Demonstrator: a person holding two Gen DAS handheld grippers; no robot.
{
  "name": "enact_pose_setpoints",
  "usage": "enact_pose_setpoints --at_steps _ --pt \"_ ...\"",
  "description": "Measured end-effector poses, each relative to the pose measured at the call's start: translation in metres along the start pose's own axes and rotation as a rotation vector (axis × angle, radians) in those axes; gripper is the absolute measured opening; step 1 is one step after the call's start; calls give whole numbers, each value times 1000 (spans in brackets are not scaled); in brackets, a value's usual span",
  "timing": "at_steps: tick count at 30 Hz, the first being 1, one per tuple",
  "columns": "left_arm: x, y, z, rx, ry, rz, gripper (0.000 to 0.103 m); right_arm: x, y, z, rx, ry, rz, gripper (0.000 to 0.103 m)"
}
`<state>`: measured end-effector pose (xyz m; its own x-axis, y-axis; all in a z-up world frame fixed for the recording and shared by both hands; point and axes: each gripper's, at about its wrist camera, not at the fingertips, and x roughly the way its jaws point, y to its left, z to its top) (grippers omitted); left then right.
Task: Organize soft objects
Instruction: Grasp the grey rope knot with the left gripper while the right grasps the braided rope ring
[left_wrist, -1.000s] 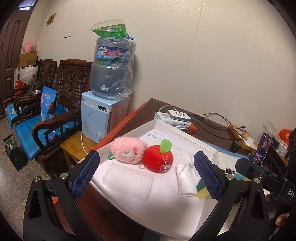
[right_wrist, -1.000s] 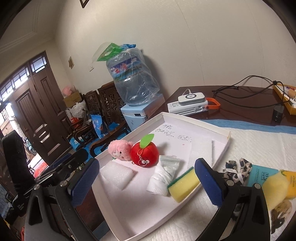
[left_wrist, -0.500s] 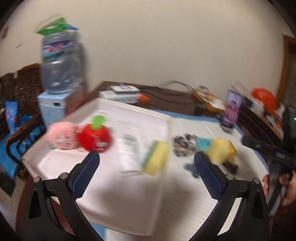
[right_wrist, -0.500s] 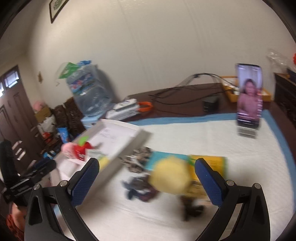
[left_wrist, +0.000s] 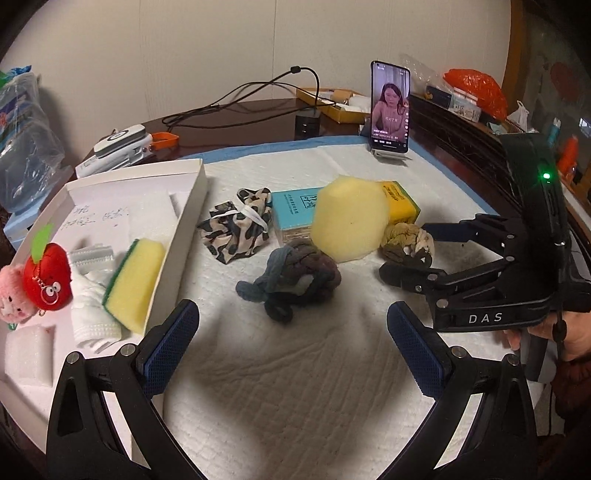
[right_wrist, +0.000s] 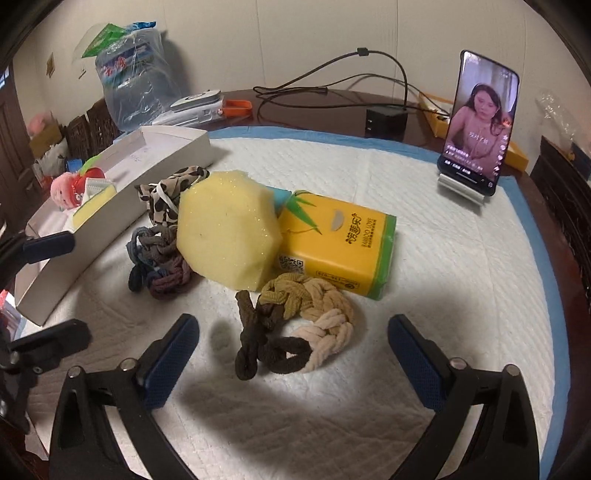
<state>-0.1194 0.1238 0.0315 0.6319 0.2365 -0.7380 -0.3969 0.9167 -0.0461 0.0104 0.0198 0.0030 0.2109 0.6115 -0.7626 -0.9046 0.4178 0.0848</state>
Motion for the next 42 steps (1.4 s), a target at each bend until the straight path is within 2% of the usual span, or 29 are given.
enact_pose_setpoints --at_steps 1,2,4,10,11,12,13,14,15,22,26,31,34,38,42 --pt "7 -2 3 1 12 -1 103 -1 -1 -2 6 0 3 56" --pt "13 -4 6 3 24 1 103 -4 -2 -3 9 -6 5 52" --pt "22 -7 10 15 41 14 103 -10 -7 -8 19 -8 29 49" --pt "50 -10 19 41 81 71 102 -17 -24 -15 106 -21 81 48" --pt "53 -11 19 46 86 68 93 -17 -26 -16 118 -26 94 48" --pt "55 -13 18 55 94 64 78 -18 -27 -16 127 -27 99 48" --pt "52 -14 18 55 84 41 69 -18 -28 -17 132 -28 102 48" --pt "50 -14 18 58 82 32 46 -19 -27 -17 132 -28 100 48" --pt "48 -16 17 64 79 26 35 -19 -26 -17 128 -27 92 48" --pt "14 -16 8 27 -11 -23 35 -20 -22 -16 108 -22 72 49" --pt "-18 -12 0 -27 -115 -67 35 -18 -24 -16 115 -24 79 49" --pt "-42 -11 -12 -43 -246 0 35 -18 -27 -16 127 -30 78 49" --pt "-46 -6 -16 -75 -282 12 35 -22 -30 -17 143 -45 77 49" --pt "-55 -1 -20 -102 -336 23 35 -34 -31 -20 151 -112 56 49" --pt "-66 -2 -25 -102 -402 53 35 -64 -28 -27 148 -274 -16 49"
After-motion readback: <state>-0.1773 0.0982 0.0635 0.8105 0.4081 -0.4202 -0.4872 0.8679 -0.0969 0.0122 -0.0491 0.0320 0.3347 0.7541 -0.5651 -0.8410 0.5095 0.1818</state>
